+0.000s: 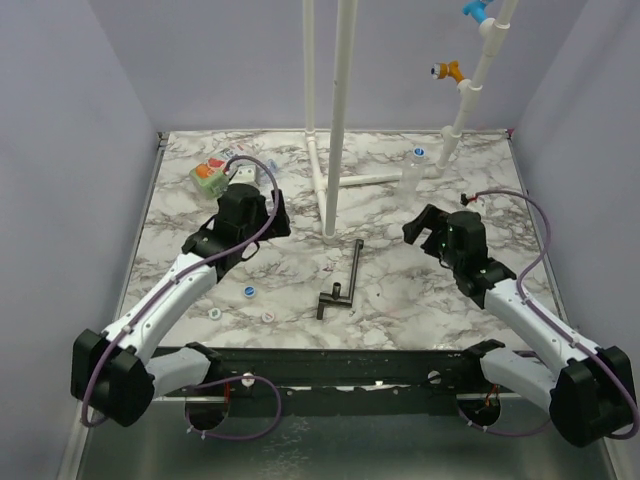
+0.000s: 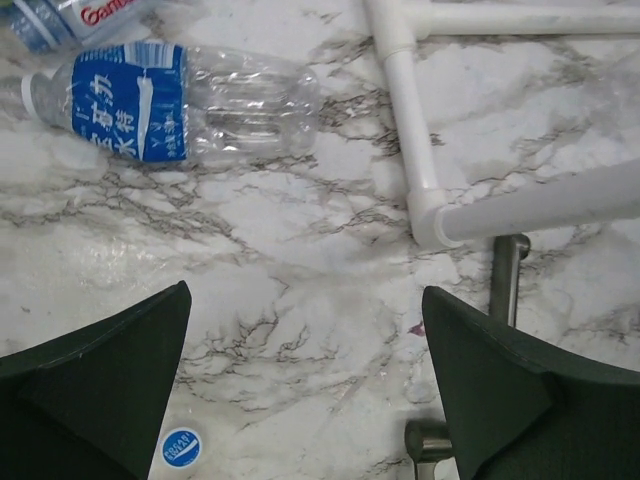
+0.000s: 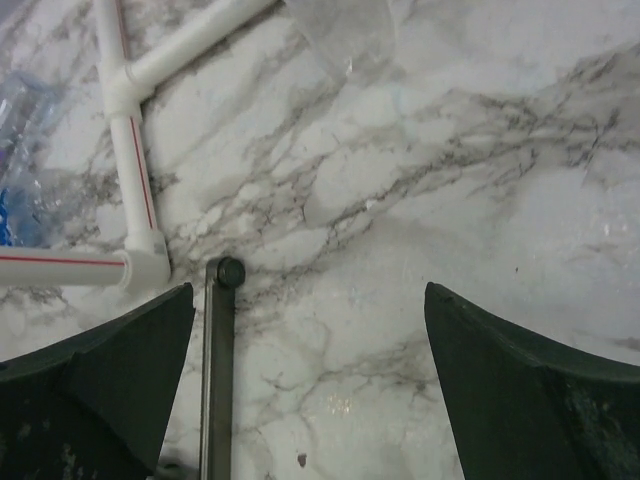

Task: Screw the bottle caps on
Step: Pick up the plastic bottle at the center of the board.

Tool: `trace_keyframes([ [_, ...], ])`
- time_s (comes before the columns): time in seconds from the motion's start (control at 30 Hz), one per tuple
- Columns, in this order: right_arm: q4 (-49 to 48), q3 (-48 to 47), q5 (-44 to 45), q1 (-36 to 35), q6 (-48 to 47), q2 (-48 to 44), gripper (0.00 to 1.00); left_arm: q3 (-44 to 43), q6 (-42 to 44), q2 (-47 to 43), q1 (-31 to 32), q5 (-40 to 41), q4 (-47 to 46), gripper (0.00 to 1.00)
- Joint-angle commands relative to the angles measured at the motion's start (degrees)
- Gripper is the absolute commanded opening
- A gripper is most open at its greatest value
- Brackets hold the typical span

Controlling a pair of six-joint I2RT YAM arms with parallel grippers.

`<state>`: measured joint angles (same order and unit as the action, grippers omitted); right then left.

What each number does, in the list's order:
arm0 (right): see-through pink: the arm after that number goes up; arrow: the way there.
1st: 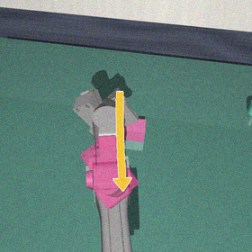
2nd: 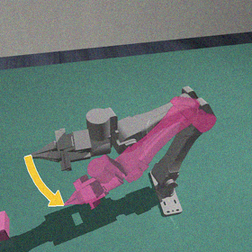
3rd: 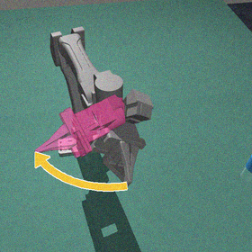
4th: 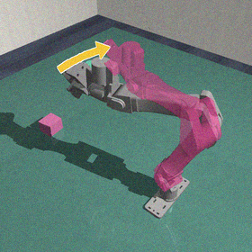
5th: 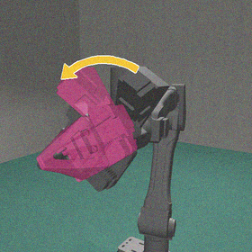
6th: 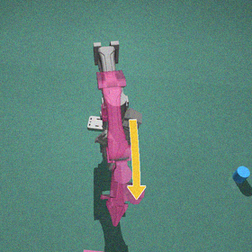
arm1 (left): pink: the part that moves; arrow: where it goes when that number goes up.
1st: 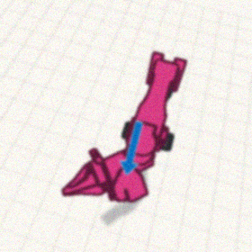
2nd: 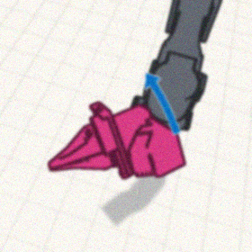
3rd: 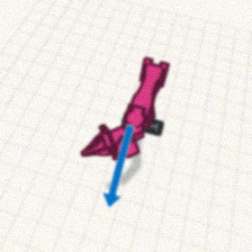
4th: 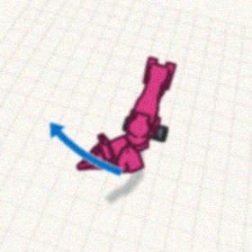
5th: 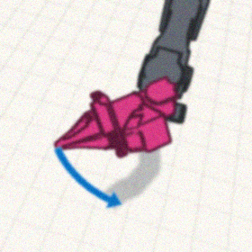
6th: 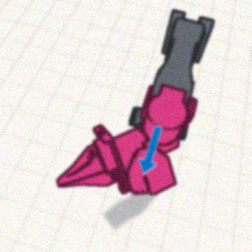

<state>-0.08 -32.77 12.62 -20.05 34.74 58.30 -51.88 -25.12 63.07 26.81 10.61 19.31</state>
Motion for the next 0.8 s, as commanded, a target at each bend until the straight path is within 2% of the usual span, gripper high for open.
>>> trace_keyframes([
  [0.0, 15.45, -0.48, -8.77, -0.34, 7.4, 0.66, 1.0, -3.65, -9.97, 7.34, -4.52, 7.02, 1.85, 0.99],
  [0.07, 16.47, 0.35, -9.43, -0.34, 7.24, -0.43, 1.0, -3.72, -19.78, 8.9, -7.29, 9.18, 2.18, 0.99],
  [0.2, 18.63, 0.4, -7.99, -0.34, 7.63, -2.6, 1.0, -2.01, -39.25, 13.48, -12.53, 8.47, 2.05, 0.99],
  [0.37, 22.06, -1.4, -6.53, -0.29, 10.81, -3.43, 1.0, -3.31, -56.76, 21.13, -12.53, 10.6, 0.92, 0.99],
  [0.47, 21.61, -1.15, -7.55, -0.34, 11.04, -4.32, 1.0, -3.52, -62.96, 24.82, -12.09, 12.89, -2.26, 0.99],
  [0.57, 21.13, -1.29, -8.41, -0.34, 10.07, -5.0, 1.0, -1.09, -67.42, 27.17, -11.6, 15.06, -9.42, 0.98],
  [0.63, 21.4, -1.79, -8.55, -0.31, 9.54, -5.13, 1.0, 0.57, -68.03, 29.44, -11.67, 15.2, -15.61, 0.98],
  [0.77, 21.7, -1.81, -8.33, -0.34, 9.12, -5.72, 1.0, 0.98, -69.94, 35.05, -11.78, 12.99, -21.92, 0.99],
])
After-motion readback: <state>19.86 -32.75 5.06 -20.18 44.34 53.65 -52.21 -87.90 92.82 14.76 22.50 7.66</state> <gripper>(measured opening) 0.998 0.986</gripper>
